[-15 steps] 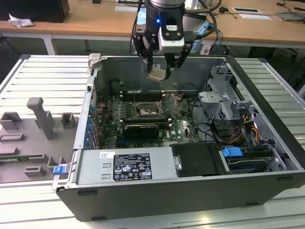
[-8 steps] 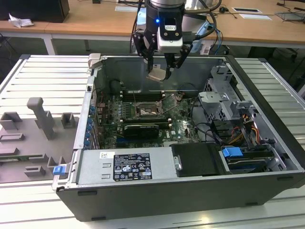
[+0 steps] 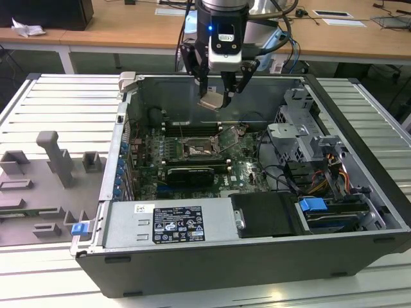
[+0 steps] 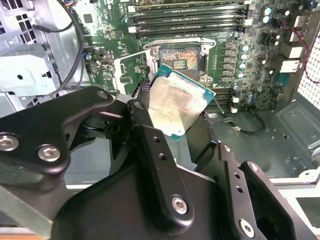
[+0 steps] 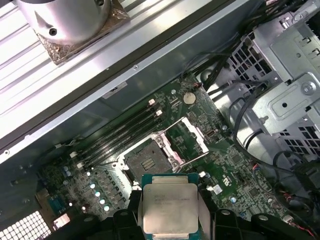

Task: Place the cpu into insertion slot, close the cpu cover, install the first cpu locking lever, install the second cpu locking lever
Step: 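Place the cpu into insertion slot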

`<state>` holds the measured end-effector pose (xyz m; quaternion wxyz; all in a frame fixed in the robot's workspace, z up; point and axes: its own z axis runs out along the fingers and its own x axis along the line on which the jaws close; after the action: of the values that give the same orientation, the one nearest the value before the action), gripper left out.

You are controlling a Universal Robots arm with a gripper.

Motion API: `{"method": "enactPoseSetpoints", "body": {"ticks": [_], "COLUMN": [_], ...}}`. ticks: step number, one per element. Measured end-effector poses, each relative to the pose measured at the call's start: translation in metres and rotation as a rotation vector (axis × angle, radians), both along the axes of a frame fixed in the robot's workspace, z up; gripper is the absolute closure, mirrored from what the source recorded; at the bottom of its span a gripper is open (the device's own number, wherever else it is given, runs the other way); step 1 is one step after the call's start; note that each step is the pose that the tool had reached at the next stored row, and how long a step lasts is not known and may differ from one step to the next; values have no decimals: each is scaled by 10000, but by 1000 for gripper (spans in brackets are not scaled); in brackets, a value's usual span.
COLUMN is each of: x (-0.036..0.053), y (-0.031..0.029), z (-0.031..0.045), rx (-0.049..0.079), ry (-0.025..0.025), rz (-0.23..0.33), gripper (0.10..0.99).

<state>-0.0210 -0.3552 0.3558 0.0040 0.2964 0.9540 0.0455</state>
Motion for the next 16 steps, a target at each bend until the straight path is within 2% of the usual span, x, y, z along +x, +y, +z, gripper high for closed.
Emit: {"method": "enactPoseSetpoints", "body": {"ticks": [5,16], "x": [0,0], "y": [0,0], "z": [-11,-47], "rx": [1,-66], "ry": [0,0], "rz": [-317,-402], "gripper": [553,553]}}
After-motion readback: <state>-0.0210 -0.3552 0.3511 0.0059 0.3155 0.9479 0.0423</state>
